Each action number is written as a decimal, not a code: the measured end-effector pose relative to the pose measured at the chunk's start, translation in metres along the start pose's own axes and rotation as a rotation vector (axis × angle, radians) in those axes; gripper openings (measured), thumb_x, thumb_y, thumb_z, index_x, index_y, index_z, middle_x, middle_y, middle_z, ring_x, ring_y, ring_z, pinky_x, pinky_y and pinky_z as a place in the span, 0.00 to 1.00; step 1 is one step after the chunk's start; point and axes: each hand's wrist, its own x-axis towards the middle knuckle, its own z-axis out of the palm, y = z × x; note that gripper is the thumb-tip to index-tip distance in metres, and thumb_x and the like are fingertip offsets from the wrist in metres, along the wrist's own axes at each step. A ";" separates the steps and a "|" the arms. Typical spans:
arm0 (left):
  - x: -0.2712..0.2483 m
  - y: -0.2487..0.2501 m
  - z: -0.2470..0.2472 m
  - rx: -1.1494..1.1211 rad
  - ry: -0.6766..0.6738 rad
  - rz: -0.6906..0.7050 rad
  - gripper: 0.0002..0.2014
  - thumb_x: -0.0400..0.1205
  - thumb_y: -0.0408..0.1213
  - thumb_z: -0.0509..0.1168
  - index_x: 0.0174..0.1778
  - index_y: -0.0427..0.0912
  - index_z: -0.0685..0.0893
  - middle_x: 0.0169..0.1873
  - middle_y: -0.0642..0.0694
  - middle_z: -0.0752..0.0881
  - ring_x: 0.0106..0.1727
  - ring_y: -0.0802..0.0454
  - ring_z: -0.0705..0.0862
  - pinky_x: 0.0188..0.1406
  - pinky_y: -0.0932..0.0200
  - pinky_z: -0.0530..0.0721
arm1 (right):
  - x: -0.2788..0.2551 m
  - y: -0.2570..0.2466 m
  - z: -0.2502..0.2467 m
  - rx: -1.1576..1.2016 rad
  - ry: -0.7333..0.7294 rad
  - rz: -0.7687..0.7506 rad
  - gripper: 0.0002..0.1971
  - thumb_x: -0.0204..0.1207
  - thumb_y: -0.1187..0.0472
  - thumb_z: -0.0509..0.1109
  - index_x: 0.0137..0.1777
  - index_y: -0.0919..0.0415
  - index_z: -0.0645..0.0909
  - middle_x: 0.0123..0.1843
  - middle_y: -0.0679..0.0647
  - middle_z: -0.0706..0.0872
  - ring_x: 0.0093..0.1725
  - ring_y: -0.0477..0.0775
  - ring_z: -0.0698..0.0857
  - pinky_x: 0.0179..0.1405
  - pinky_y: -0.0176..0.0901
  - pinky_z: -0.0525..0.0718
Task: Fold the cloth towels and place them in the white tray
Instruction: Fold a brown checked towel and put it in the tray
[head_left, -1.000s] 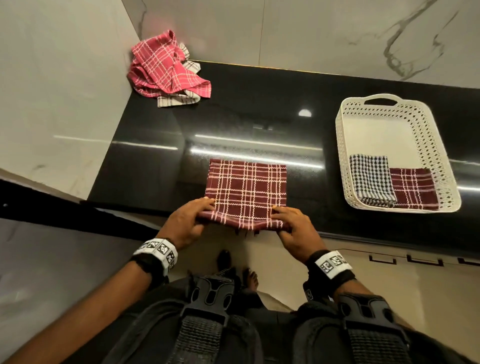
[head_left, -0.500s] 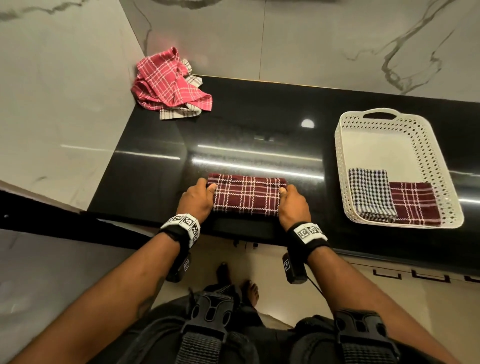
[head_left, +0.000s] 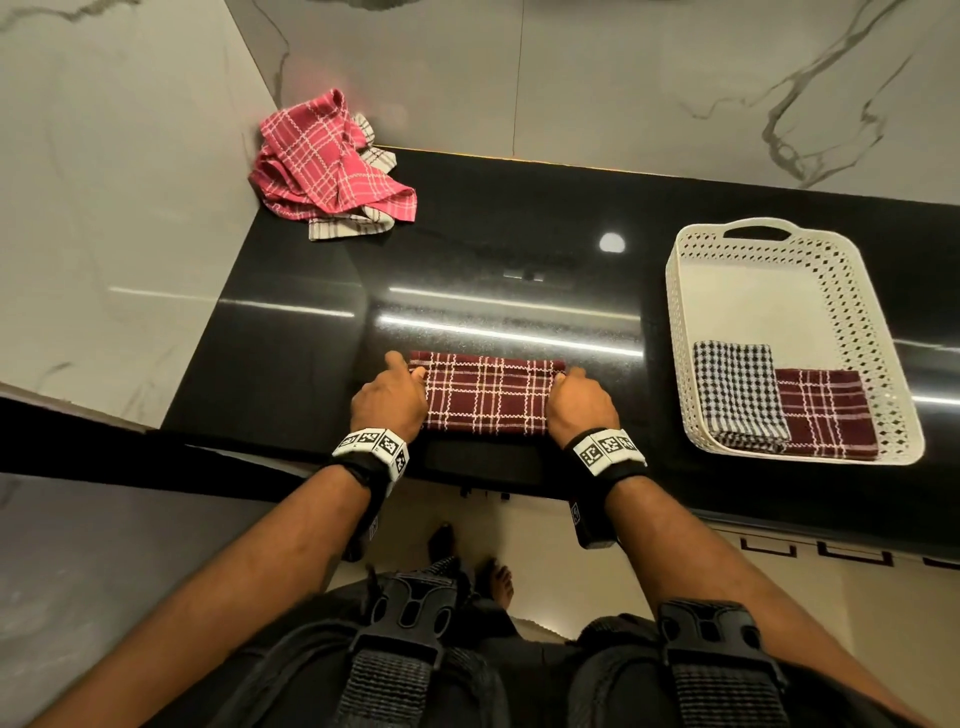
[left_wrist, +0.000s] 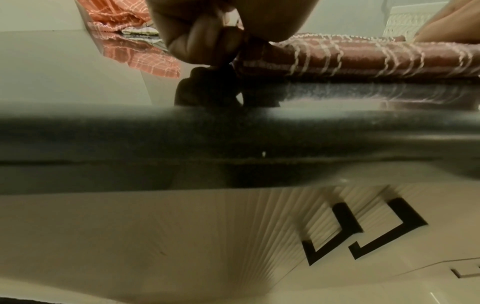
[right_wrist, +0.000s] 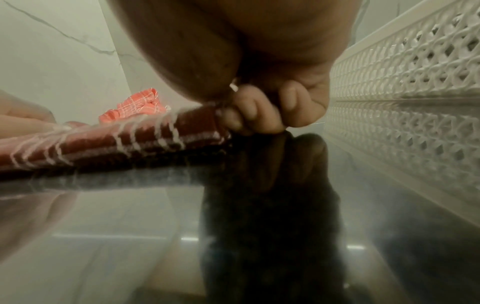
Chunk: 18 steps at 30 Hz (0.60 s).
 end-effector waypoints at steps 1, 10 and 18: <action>-0.002 -0.001 -0.003 -0.003 0.020 -0.014 0.16 0.89 0.51 0.50 0.56 0.40 0.68 0.47 0.36 0.87 0.46 0.33 0.87 0.40 0.45 0.78 | -0.001 0.001 -0.002 0.006 0.031 0.014 0.15 0.87 0.55 0.51 0.60 0.66 0.71 0.56 0.67 0.86 0.54 0.71 0.86 0.52 0.59 0.82; -0.021 0.018 0.018 0.221 0.120 0.761 0.28 0.86 0.45 0.53 0.82 0.37 0.69 0.82 0.38 0.69 0.83 0.39 0.66 0.82 0.40 0.63 | -0.033 -0.031 0.015 -0.206 -0.079 -0.558 0.29 0.86 0.47 0.55 0.83 0.59 0.59 0.85 0.58 0.62 0.85 0.60 0.59 0.82 0.68 0.55; -0.009 -0.029 0.024 0.354 -0.085 0.521 0.44 0.84 0.67 0.40 0.88 0.37 0.45 0.87 0.39 0.43 0.88 0.44 0.41 0.87 0.41 0.46 | -0.004 0.013 0.018 -0.454 -0.238 -0.445 0.47 0.79 0.26 0.40 0.86 0.57 0.30 0.86 0.53 0.26 0.84 0.53 0.26 0.79 0.72 0.26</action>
